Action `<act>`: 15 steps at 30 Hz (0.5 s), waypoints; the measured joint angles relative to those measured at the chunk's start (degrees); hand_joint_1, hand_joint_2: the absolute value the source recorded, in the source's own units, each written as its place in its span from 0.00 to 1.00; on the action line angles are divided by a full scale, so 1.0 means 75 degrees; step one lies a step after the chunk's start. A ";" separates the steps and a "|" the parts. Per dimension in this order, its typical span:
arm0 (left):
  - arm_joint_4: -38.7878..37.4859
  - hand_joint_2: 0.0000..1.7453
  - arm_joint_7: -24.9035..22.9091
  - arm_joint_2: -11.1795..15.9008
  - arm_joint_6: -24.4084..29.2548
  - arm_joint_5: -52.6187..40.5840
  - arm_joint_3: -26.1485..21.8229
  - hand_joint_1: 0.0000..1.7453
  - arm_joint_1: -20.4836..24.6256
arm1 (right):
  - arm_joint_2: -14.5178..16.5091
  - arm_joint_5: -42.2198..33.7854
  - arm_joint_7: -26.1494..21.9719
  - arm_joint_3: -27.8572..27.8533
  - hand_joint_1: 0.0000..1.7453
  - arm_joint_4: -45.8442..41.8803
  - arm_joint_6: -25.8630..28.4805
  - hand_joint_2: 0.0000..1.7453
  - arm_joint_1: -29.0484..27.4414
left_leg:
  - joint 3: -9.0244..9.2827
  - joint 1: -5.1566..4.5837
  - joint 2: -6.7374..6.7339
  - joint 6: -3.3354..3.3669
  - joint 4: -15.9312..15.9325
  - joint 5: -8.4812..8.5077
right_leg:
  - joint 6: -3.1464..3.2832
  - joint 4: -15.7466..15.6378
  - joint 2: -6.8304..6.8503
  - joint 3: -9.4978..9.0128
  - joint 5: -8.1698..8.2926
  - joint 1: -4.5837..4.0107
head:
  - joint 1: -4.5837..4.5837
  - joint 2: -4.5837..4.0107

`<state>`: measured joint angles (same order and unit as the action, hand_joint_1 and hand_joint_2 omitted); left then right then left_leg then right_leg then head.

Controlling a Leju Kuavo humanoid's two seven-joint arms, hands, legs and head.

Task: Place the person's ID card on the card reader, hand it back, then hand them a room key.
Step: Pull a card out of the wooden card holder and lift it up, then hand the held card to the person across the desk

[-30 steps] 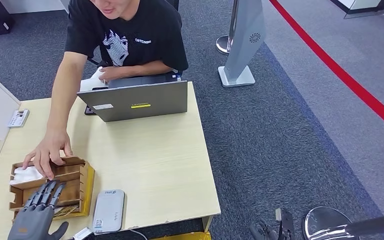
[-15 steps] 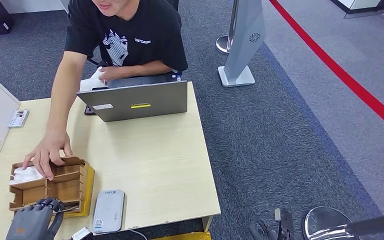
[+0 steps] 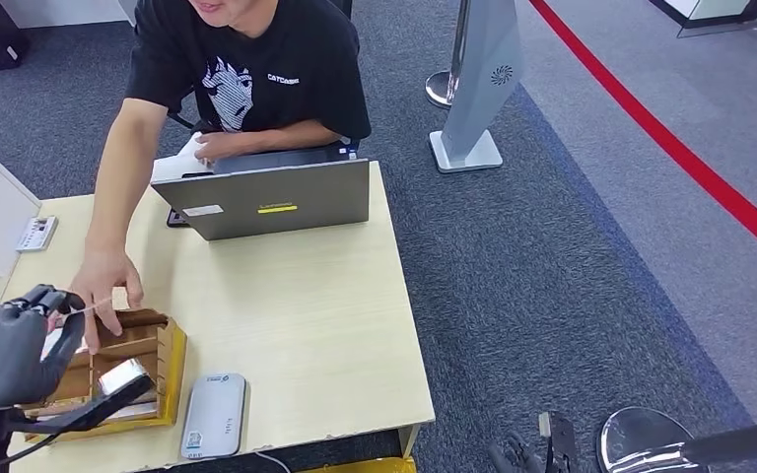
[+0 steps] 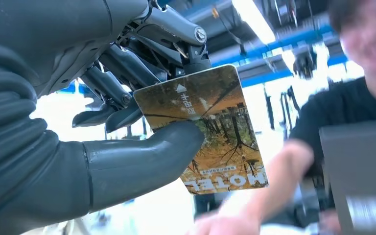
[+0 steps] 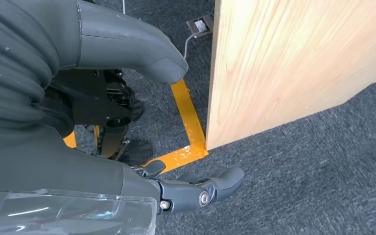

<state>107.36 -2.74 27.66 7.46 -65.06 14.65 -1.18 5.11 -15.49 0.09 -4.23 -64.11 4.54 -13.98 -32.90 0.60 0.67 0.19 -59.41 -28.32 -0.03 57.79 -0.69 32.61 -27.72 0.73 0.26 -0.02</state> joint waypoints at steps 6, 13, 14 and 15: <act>-0.0226 1.00 -0.0289 0.0057 -0.0810 0.0408 -0.0274 1.00 0.1561 | -0.0036 0.0085 -0.0106 0.0154 0.00 0.0253 -0.0145 1.00 0.0171 | -0.0003 0.0003 0.0003 0.0000 -0.0001 0.0006 | 0.0002 0.0002 0.0003 0.0001 0.0002 -0.0001 | -0.0001 -0.0001; -0.0829 1.00 -0.0463 0.0192 -0.1069 0.0487 -0.0453 1.00 0.2448 | -0.0122 0.0058 -0.0103 0.0376 0.00 0.0461 -0.0158 1.00 0.0308 | -0.0002 0.0002 -0.0001 -0.0002 0.0000 0.0005 | 0.0003 0.0003 -0.0007 0.0004 0.0002 -0.0001 | -0.0001 -0.0001; -0.0875 1.00 -0.0482 0.0194 -0.1067 0.0499 -0.0476 1.00 0.2472 | -0.0133 0.0058 -0.0098 0.0401 0.00 0.0478 -0.0154 1.00 0.0315 | -0.0003 0.0002 -0.0001 -0.0002 0.0000 0.0004 | 0.0002 0.0003 -0.0008 0.0005 0.0001 -0.0001 | 0.0000 -0.0001; -0.0910 1.00 -0.0504 0.0194 -0.1065 0.0510 -0.0492 1.00 0.2487 | -0.0143 0.0063 -0.0082 0.0420 0.00 0.0491 -0.0144 1.00 0.0321 | -0.0003 0.0001 -0.0001 -0.0002 0.0000 0.0003 | 0.0001 0.0003 -0.0008 0.0005 0.0000 0.0000 | -0.0001 -0.0001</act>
<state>100.53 -6.51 29.11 -0.52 -61.23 10.96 17.47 4.04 -15.01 -0.52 -1.09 -60.42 3.46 -11.57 -32.92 0.61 0.66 0.17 -59.41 -28.30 -0.02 57.82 -0.75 32.65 -27.72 0.73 0.25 -0.03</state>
